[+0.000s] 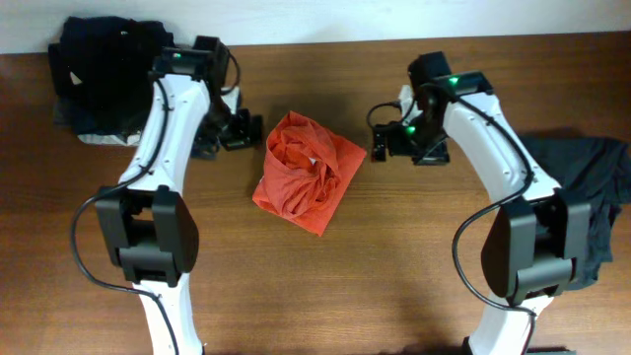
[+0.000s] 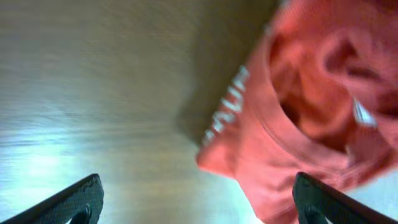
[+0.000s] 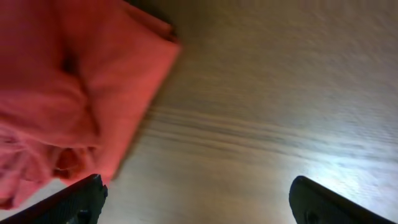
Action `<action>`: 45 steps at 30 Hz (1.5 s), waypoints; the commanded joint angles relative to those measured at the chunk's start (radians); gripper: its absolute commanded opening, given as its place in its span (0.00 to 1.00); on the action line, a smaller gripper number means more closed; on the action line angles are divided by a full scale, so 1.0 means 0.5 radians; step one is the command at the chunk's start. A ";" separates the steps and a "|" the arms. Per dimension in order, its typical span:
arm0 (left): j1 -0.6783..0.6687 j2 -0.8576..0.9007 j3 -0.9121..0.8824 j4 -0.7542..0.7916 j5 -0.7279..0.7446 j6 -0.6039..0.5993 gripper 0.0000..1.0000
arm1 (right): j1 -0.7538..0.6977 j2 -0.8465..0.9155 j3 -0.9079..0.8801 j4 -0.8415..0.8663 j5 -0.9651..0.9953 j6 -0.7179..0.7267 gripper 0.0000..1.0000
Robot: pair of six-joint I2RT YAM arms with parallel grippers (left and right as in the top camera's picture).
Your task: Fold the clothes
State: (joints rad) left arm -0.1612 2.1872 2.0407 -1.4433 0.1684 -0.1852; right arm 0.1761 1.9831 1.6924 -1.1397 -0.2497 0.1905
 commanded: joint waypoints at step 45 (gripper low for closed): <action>0.328 0.012 -0.120 -0.050 -0.032 -0.061 0.99 | 0.666 0.237 0.025 0.925 0.549 -0.053 0.26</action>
State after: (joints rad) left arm 0.0040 2.1872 1.9858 -1.4696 0.1532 -0.2058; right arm 0.5049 2.1014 1.6924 -0.6788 -0.0044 0.1524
